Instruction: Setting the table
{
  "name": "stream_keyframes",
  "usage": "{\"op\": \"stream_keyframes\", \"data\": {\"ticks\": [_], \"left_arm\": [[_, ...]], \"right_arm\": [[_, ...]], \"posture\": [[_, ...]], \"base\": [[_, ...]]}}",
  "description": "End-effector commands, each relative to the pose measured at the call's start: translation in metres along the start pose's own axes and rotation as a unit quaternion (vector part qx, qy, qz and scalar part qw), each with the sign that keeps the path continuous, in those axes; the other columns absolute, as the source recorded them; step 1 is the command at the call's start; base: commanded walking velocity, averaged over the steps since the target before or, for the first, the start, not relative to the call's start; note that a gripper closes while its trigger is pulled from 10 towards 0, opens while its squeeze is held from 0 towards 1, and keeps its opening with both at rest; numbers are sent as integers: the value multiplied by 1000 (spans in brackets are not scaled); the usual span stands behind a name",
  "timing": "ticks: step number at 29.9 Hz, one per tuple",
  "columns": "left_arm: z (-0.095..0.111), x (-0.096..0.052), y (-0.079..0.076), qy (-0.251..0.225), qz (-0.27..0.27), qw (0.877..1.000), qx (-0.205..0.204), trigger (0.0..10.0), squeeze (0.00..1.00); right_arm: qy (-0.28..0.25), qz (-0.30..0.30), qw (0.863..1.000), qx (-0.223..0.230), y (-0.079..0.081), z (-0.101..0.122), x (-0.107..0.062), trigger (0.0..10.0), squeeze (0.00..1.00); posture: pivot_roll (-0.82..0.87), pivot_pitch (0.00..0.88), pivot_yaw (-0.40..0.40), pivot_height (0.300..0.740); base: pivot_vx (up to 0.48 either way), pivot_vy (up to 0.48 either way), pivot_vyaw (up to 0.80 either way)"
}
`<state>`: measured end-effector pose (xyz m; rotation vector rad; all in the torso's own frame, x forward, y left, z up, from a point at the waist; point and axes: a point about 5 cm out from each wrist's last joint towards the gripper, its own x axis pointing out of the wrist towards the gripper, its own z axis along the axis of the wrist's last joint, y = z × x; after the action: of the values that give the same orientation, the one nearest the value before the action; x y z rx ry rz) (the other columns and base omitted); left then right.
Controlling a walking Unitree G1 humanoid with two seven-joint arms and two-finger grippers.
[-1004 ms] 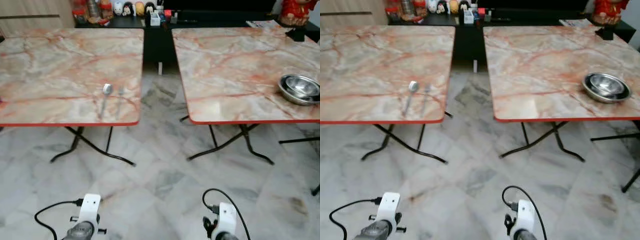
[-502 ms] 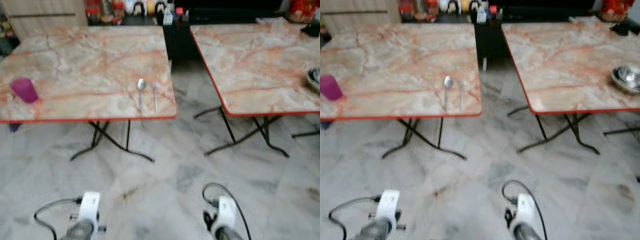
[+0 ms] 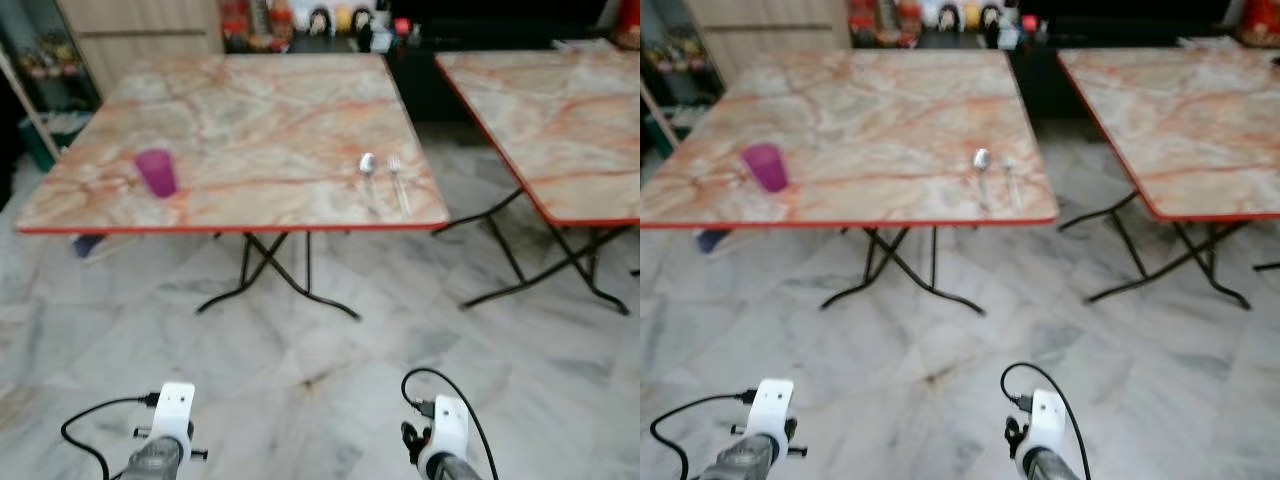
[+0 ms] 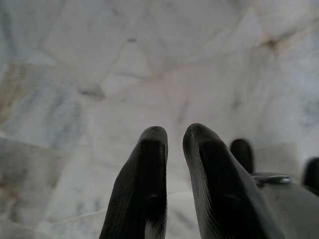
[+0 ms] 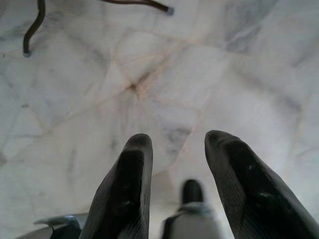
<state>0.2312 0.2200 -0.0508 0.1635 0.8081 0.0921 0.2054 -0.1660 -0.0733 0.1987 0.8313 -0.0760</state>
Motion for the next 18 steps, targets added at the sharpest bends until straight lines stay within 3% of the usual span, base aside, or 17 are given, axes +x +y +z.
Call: {"op": "stream_keyframes", "data": {"ticks": [1,12,18], "left_arm": [[-3,0,-6,4,-6,1000,1,10000,0],[-6,-1,-6,3,-11,1000,-10,10000,0],[-4,-1,-6,-2,-12,1000,-6,10000,0]], "right_arm": [[5,-12,1000,7,-8,-4,-2,10000,0],[6,-6,1000,1,-6,-4,-2,10000,0],[8,-6,1000,-2,-6,-5,-2,10000,0]], "posture": [[58,104,15,740],[66,95,15,740],[63,85,18,740]], "base": [[0,0,0],[0,0,0],[320,0,0]]}}
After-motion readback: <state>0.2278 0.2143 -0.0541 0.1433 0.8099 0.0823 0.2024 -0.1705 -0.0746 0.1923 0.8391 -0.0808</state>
